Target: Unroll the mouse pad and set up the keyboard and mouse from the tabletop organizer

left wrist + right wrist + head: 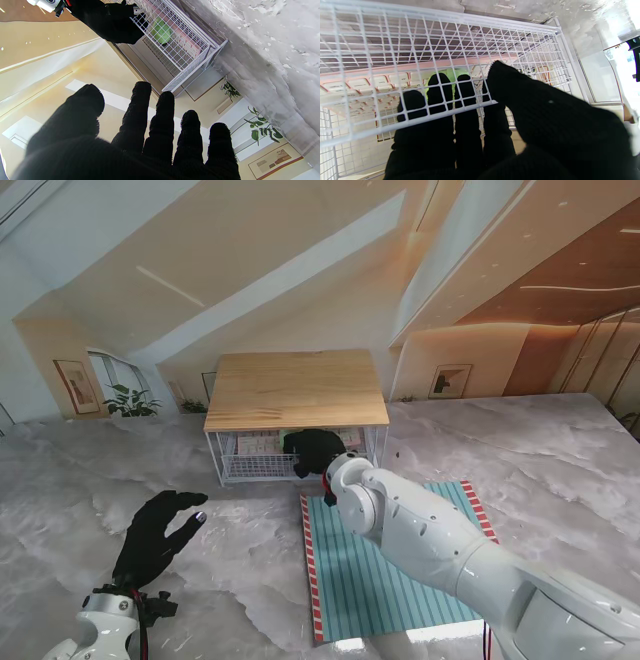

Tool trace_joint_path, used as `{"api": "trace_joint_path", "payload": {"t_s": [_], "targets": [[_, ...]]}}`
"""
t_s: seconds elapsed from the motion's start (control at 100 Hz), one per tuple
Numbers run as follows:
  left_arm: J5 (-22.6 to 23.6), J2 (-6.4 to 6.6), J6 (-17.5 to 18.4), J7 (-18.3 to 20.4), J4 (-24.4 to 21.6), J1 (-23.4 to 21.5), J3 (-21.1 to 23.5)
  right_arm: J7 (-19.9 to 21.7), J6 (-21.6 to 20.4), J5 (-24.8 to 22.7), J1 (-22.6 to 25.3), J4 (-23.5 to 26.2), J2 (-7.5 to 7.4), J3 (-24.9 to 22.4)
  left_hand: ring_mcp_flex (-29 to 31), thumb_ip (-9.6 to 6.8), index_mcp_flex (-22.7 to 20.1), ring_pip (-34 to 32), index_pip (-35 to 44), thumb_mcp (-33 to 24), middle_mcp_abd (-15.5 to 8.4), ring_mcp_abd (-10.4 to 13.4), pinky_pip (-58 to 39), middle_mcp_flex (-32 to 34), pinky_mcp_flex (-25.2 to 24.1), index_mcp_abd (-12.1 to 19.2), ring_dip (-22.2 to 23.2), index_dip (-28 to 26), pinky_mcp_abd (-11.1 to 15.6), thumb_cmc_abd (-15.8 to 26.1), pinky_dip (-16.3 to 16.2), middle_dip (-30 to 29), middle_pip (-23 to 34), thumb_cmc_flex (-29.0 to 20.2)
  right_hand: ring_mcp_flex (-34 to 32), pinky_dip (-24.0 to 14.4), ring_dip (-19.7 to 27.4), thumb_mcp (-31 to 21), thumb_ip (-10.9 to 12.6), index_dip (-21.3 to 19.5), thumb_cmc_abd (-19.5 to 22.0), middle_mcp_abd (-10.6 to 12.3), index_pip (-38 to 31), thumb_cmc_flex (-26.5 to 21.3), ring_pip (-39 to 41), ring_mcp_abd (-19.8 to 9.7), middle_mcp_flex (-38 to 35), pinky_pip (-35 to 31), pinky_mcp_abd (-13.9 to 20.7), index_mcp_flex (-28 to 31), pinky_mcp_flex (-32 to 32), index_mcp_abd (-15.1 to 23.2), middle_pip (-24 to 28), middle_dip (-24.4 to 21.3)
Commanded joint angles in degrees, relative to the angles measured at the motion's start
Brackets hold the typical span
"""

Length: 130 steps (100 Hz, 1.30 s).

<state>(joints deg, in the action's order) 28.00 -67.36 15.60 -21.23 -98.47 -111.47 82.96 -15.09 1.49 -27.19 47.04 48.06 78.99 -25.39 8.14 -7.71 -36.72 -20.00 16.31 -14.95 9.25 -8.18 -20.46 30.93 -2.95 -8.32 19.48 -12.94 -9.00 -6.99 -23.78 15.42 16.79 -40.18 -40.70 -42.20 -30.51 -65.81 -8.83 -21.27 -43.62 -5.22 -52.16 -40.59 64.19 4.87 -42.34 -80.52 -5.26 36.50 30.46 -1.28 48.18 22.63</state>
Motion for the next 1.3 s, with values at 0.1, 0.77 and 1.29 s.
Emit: {"api": "trace_joint_path", "payload": {"t_s": [0.1, 0.77, 1.29], "targets": [[-0.13, -0.3, 0.49, 0.69, -0.08, -0.3, -0.16, 1.34, -0.06, -0.65, 1.44, 2.42, -0.68, -0.09, -1.92, -1.25, 0.72, 0.49, -0.81, 1.13, -0.26, 1.84, 1.15, -1.44, -0.42, 0.17, 0.09, 0.66, 1.7, 0.31, -0.55, -0.75, -0.52, -0.17, -1.94, -5.8, 0.1, -1.03, -0.94, 0.55, -1.45, -0.82, -1.47, -2.39, 3.76, 1.75, -1.37, -13.26, 4.01, 2.53, 3.53, 0.68, 0.83, -0.33], [0.03, -0.33, 1.51, 0.36, -0.08, -0.46, -0.2, 1.9, 1.0, -2.21, 4.05, 7.66, -2.68, -1.73, -1.92, -1.28, 0.67, 0.46, -0.88, 1.14, -0.47, 1.84, 1.64, -1.32, -0.46, 0.08, 0.1, 0.67, 1.72, 0.29, -0.85, -0.75, -0.57, -0.19, -3.67, -6.89, 0.49, -0.6, -1.42, 1.25, -1.99, -1.88, -2.65, -3.54, 5.81, 2.71, -4.49, -14.46, 3.62, 4.49, 4.91, 0.43, 0.86, -0.63], [0.03, -0.41, 1.86, 0.01, -0.36, -0.73, -0.07, 2.43, 1.1, -2.58, 5.13, 9.69, -3.23, -1.84, -1.91, -1.27, 0.64, 0.58, -0.88, 1.12, -0.33, 1.9, 1.95, -1.19, -0.45, 0.09, 0.04, 0.66, 1.72, 0.29, -1.06, -0.75, -0.59, -0.16, -5.16, -7.63, 0.62, -0.31, -1.57, 1.43, -2.47, -2.58, -3.81, -4.44, 7.18, 3.39, -6.73, -15.72, 3.41, 5.87, 6.19, 0.18, 0.79, -0.74]]}}
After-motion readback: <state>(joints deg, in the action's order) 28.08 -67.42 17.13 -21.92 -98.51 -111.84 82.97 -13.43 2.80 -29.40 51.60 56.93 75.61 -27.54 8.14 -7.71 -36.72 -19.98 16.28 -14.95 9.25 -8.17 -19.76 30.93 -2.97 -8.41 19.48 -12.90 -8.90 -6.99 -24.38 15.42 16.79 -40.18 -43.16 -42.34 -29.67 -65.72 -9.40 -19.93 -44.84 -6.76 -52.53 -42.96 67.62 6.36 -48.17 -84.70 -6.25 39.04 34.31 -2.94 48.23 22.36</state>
